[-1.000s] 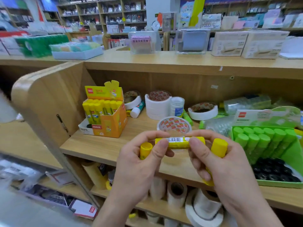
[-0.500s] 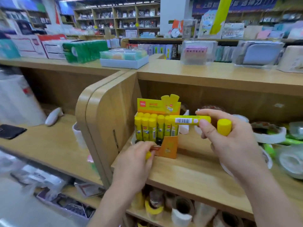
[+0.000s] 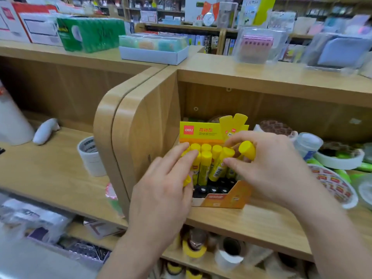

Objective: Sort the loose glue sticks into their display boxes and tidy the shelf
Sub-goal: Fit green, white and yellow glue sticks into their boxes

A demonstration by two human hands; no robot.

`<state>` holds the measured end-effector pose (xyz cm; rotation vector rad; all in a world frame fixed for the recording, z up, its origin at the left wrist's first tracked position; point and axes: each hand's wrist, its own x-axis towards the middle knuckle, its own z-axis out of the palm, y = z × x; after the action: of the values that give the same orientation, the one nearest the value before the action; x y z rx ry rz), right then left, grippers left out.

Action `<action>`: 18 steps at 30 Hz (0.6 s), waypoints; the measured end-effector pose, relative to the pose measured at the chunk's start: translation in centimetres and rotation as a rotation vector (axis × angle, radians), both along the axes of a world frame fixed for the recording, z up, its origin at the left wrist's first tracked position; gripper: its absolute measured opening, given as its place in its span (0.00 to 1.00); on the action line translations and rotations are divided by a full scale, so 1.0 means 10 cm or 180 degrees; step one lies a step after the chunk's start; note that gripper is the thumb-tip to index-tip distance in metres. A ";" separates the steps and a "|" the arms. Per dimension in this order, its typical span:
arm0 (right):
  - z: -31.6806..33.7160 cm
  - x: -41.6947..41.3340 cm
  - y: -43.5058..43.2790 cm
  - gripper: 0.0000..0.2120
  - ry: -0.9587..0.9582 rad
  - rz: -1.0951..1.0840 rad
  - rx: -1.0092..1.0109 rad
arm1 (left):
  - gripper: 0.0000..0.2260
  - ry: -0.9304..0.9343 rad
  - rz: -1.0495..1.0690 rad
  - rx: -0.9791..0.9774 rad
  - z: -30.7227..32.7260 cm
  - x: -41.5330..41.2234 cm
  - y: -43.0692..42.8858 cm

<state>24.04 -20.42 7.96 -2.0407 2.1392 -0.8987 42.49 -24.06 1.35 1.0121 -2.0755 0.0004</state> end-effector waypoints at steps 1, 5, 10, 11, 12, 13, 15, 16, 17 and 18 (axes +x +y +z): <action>0.01 0.03 0.00 0.10 0.0103 -0.0024 0.0111 | 0.22 -0.0116 0.0009 0.0014 -0.01 -0.01 -0.03; 0.00 0.11 -0.03 0.11 0.0484 -0.0074 0.0248 | 0.24 -0.0210 -0.0061 0.0023 -0.06 -0.03 -0.12; 0.02 0.11 -0.04 0.09 0.0665 -0.0046 0.0242 | 0.23 -0.0194 -0.0112 -0.0038 -0.03 -0.04 -0.15; 0.04 0.09 -0.04 0.08 0.0670 0.0008 0.0230 | 0.22 -0.0205 -0.0134 -0.0049 -0.02 -0.04 -0.15; 0.05 0.08 -0.05 0.08 0.0677 0.0069 0.0218 | 0.22 -0.0223 -0.0156 -0.0058 -0.02 -0.05 -0.16; 0.06 0.07 -0.06 0.09 0.0685 0.0111 0.0210 | 0.22 -0.0245 -0.0176 -0.0065 -0.01 -0.05 -0.17; 0.07 0.06 -0.08 0.07 0.0579 0.0109 0.0143 | 0.22 -0.0308 -0.0209 -0.0065 0.00 -0.08 -0.18; 0.05 0.06 -0.09 0.05 0.0460 0.0080 0.0050 | 0.23 -0.0351 -0.0220 -0.0050 0.01 -0.09 -0.18; 0.04 0.06 -0.10 0.03 0.0362 0.0059 -0.0068 | 0.24 -0.0395 -0.0223 -0.0031 0.01 -0.10 -0.18; 0.02 0.06 -0.12 0.02 0.0311 0.0057 -0.0150 | 0.24 -0.0434 -0.0224 -0.0017 0.02 -0.11 -0.18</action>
<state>24.69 -21.59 8.11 -2.1661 2.1638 -0.8727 41.42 -25.90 1.51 0.9586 -2.2329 0.0400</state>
